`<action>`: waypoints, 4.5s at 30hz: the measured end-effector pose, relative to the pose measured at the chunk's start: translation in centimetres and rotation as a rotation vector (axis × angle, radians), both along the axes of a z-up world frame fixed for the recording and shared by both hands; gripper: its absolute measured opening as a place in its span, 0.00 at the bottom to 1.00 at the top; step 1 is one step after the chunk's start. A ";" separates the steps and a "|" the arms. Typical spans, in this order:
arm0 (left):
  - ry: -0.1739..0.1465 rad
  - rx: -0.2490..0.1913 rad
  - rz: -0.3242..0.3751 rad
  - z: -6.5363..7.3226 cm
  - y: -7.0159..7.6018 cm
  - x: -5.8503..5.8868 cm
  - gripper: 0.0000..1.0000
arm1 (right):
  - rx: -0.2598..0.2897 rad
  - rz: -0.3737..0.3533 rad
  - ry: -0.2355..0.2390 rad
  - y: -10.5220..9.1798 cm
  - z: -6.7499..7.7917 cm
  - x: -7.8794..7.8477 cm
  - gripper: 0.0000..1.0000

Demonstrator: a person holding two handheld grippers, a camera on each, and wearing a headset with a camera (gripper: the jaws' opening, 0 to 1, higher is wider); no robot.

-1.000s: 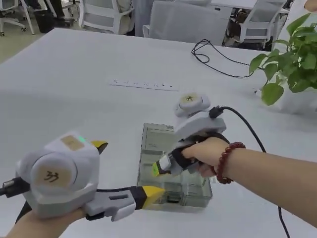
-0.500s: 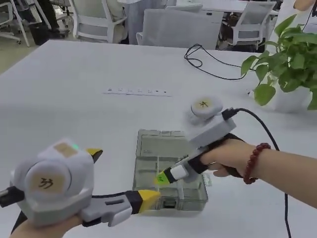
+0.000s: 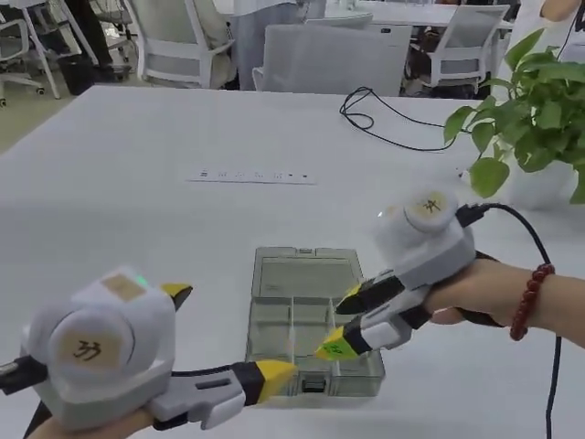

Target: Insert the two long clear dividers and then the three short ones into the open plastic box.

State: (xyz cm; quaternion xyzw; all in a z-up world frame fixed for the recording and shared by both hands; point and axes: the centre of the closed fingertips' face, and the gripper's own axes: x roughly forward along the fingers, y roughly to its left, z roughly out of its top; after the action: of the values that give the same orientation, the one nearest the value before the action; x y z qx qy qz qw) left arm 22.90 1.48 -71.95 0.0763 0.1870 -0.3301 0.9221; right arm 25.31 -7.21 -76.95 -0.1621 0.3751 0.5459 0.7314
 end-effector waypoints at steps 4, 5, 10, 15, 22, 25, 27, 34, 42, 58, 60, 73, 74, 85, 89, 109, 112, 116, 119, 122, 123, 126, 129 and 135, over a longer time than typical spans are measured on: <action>0.001 0.004 0.004 0.0 0.1 0.0 0.91 | -0.004 0.024 -0.008 -1.2 0.1 0.0 0.51; 0.002 -0.002 0.001 0.0 0.0 0.0 0.91 | -0.012 0.029 -0.005 -1.7 -0.1 0.0 0.52; 0.000 0.008 0.000 0.0 0.0 0.0 0.90 | -0.040 0.041 -0.011 -3.8 -0.6 0.1 0.52; 0.005 0.014 0.008 -0.1 0.1 0.1 0.90 | -0.081 0.051 -0.025 -5.6 -1.2 0.2 0.52; 0.012 0.014 0.019 -0.2 0.2 0.1 0.89 | -0.169 0.059 -0.041 -8.6 -2.8 0.7 0.53; 0.012 0.012 0.021 -0.1 0.2 0.0 0.89 | -0.198 0.077 -0.053 -9.6 -3.7 0.8 0.54; 0.010 0.014 0.022 0.0 0.2 0.0 0.88 | -0.211 0.094 -0.066 -10.1 -4.2 1.0 0.54; 0.010 0.030 0.024 0.0 0.5 -0.3 0.87 | -0.266 0.196 -0.124 -11.3 -5.6 1.2 0.50; 0.013 0.033 0.029 -0.1 0.6 -0.7 0.86 | -0.332 0.266 -0.124 -12.3 -7.6 1.0 0.44; 0.013 0.029 0.028 0.0 0.3 -0.9 0.85 | -0.364 0.313 -0.115 -13.1 -8.4 1.2 0.38; 0.014 0.028 0.029 0.0 0.3 -0.9 0.84 | -0.363 0.315 -0.111 -13.1 -8.4 1.2 0.38; 0.008 0.026 0.025 0.2 0.1 -1.1 0.83 | -0.359 0.291 -0.117 -13.2 -8.4 1.3 0.33; 0.007 0.026 0.025 0.3 0.1 -1.1 0.83 | -0.358 0.290 -0.119 -13.2 -8.4 1.2 0.32; 0.031 -0.040 0.046 0.4 0.1 -1.0 0.78 | -0.373 0.260 -0.256 -13.3 -6.5 2.6 0.32; 0.045 -0.083 0.051 0.5 -0.2 -0.9 0.74 | -0.354 0.251 -0.322 -12.5 -4.8 2.9 0.32; 0.127 -0.281 0.000 0.5 -3.1 -1.0 0.44 | -0.212 0.332 -0.521 -6.1 1.9 1.2 0.32; 0.138 -0.293 -0.006 0.3 -3.5 -1.0 0.42 | -0.172 0.346 -0.544 -4.5 2.8 0.6 0.32; 0.157 -0.312 -0.006 0.2 -3.9 -1.1 0.38 | -0.127 0.358 -0.562 -2.8 3.8 0.0 0.32; 0.175 -0.350 -0.002 0.2 -4.2 -1.3 0.33 | -0.099 0.378 -0.582 -1.4 4.3 -0.7 0.32; 0.202 -0.407 0.006 0.3 -4.5 -1.3 0.29 | -0.080 0.392 -0.592 -0.3 4.6 -1.2 0.32; 0.213 -0.427 0.010 0.4 -4.5 -1.4 0.27 | -0.073 0.395 -0.596 0.0 4.7 -1.3 0.32; 0.232 -0.472 0.015 0.6 -4.5 -1.5 0.22 | -0.052 0.411 -0.606 1.0 5.0 -1.9 0.32; 0.241 -0.490 0.012 0.6 -4.6 -1.6 0.19 | -0.038 0.418 -0.613 1.7 5.2 -2.3 0.32; 0.261 -0.533 0.012 0.7 -4.8 -1.8 0.11 | -0.017 0.432 -0.631 2.7 5.7 -2.8 0.32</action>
State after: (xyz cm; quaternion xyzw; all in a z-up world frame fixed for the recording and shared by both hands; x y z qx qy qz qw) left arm 21.10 -3.31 -71.21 -0.2127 0.2110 -0.3689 0.8799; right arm 22.52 -4.47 -71.30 -0.4037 0.0932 0.6075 0.6777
